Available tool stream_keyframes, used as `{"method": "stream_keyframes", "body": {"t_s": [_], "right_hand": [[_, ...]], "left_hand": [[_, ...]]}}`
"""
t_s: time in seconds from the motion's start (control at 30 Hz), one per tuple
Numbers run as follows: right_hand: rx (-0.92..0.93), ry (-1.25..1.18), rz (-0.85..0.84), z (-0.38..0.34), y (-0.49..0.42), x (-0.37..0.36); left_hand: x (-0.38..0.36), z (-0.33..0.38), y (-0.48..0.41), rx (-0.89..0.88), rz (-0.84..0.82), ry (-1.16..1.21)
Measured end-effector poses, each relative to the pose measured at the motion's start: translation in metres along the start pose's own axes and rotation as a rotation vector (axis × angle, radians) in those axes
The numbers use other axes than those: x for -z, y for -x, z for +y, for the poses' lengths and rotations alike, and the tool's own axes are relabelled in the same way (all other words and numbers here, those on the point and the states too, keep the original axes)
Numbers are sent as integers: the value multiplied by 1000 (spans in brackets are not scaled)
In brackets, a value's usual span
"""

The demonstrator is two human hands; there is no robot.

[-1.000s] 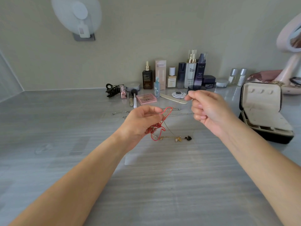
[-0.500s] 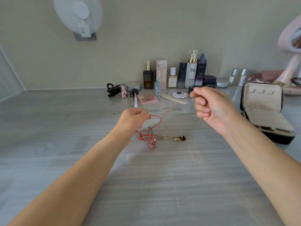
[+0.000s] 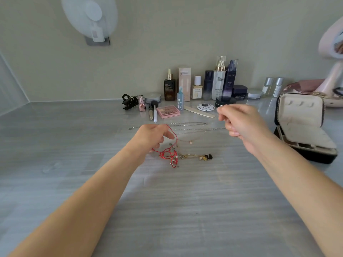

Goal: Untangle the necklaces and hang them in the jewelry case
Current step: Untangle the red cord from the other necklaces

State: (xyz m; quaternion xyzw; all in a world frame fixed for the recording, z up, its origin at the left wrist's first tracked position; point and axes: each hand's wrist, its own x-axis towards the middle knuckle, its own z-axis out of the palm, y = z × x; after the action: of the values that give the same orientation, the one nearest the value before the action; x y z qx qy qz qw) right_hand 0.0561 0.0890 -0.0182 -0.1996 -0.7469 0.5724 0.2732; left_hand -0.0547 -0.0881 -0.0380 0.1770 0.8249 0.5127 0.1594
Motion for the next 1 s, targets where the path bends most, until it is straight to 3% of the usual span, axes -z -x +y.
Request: {"method": "stream_keyframes", "body": {"t_s": [0.13, 0.3, 0.37, 0.47, 0.53, 0.8, 1.0], "right_hand": [[-27, -130, 128, -2, -4, 5], [-48, -236, 163, -1, -6, 9], [-55, -255, 172, 0, -7, 10], [-63, -269, 178, 2, -10, 10], [-63, -259, 188, 4, -11, 10], [-68, -203, 188, 7, -10, 8], [-57, -45, 113, 7, -7, 2]], "left_hand": [[4, -3, -3, 29, -36, 149], [5, -4, -5, 72, 4, 187], [5, -6, -7, 27, 78, 65], [8, -16, -12, -141, 215, -320], [9, -20, -13, -173, 229, -438], [11, -20, -11, -142, 248, -562], [-8, -23, -6, -269, 185, -591]]}}
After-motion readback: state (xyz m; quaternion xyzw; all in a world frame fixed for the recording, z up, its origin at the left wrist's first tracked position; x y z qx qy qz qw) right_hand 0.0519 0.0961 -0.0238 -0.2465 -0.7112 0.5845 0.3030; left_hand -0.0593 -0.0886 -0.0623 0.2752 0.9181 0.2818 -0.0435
